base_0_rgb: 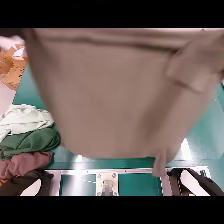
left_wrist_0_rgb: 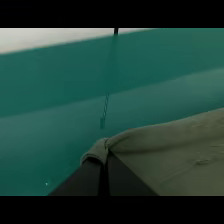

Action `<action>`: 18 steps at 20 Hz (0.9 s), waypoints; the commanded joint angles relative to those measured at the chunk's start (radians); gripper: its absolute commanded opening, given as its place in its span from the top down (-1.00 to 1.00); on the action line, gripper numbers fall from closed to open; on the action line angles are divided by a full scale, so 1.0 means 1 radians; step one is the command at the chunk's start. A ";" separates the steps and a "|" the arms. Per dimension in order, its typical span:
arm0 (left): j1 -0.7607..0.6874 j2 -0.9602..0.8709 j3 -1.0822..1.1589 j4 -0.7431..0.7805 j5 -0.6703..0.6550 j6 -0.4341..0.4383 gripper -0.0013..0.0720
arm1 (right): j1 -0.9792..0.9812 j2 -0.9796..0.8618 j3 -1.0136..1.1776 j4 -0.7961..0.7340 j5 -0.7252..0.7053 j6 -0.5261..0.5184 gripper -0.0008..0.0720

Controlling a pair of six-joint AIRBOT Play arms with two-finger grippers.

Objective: Fold the shirts.

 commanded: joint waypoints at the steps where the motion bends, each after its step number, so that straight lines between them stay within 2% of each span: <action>1: 0.000 -0.243 -0.156 -0.017 0.199 0.021 0.91 | 0.106 -0.216 -0.220 0.025 -0.231 -0.061 0.93; 4: 0.000 -0.492 -0.151 -0.100 0.359 0.109 0.91 | 0.114 -0.521 -0.126 0.063 -0.294 -0.060 0.93; 6: 0.000 -0.619 -0.105 -0.109 0.404 0.112 0.91 | 0.109 -0.693 0.008 0.087 -0.253 -0.060 0.93; 9: 0.001 -0.724 -0.018 -0.088 0.402 0.112 0.91 | 0.108 -0.874 0.226 0.085 -0.122 -0.059 0.93; 11: 0.001 -0.747 0.013 -0.068 0.398 0.112 0.91 | 0.101 -0.932 0.331 0.045 -0.031 -0.040 0.93; 13: 0.005 -0.748 0.018 -0.013 0.363 0.111 0.91 | 0.089 -0.938 0.392 -0.066 0.058 -0.013 0.93; 18: 0.076 -0.748 0.022 -0.002 0.140 0.119 0.91 | 0.058 -0.920 0.502 -0.269 0.373 -0.014 0.93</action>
